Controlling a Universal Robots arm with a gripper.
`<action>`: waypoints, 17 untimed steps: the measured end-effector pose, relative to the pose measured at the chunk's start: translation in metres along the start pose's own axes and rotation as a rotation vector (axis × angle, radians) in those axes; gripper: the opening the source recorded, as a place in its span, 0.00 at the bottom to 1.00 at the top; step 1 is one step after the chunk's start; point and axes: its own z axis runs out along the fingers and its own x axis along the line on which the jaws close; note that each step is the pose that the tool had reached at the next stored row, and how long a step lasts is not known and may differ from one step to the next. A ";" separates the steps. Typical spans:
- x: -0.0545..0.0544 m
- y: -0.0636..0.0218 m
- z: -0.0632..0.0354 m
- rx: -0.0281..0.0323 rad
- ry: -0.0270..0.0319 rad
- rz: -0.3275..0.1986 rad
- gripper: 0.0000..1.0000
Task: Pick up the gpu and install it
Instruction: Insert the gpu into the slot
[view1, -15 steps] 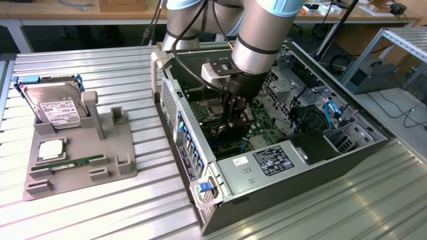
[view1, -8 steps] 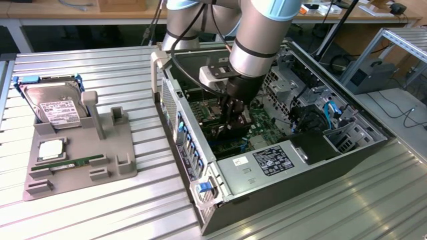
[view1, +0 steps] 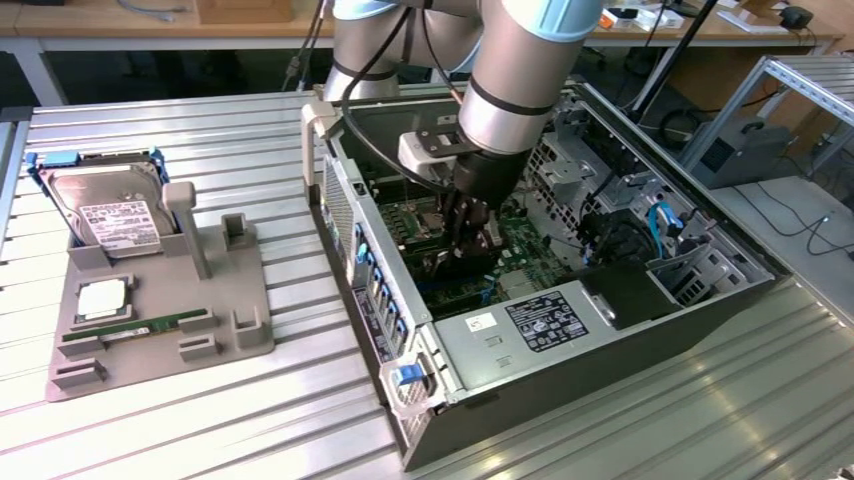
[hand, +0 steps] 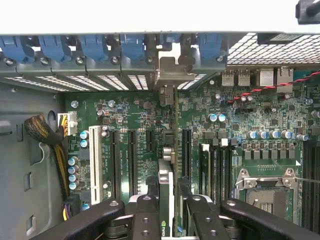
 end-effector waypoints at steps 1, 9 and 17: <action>0.000 0.0000 -0.0002 0.0000 0.0000 0.000 0.26; 0.000 0.0003 -0.0148 0.0001 0.0010 0.000 0.26; 0.003 -0.0167 -0.0153 -0.0126 0.0011 0.003 0.26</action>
